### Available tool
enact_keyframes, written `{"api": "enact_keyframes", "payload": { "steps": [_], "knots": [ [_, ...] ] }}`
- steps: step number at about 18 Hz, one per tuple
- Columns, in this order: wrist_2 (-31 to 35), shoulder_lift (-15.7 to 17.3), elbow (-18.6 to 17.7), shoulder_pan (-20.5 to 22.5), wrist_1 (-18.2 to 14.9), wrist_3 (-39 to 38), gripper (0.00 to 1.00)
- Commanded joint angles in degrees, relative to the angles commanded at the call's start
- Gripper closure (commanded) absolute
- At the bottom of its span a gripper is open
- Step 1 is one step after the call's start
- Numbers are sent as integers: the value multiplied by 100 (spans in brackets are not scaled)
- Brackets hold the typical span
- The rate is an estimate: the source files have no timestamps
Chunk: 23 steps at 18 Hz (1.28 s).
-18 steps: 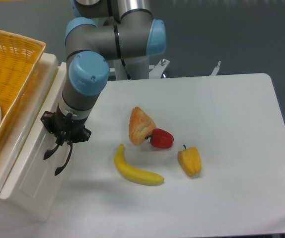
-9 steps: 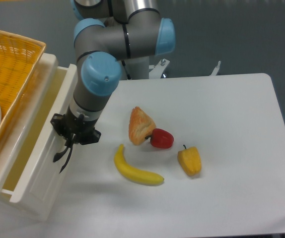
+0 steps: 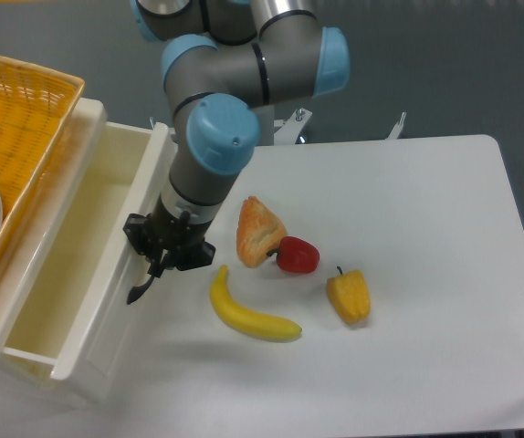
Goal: Slide open the top white drawer
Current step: 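Pull the upper drawer outward by its handle, away from the cabinet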
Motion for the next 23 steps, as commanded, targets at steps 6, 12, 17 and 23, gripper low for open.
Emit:
{"api": "enact_keyframes", "payload": {
  "steps": [6, 12, 17, 23],
  "knots": [
    [35, -35, 9, 246, -35, 193, 90],
    [53, -35, 9, 404, -35, 255, 90],
    [53, -70, 105, 466, -35, 255, 90],
    [79, -88, 132, 598, -53, 449, 90]
  ]
}}
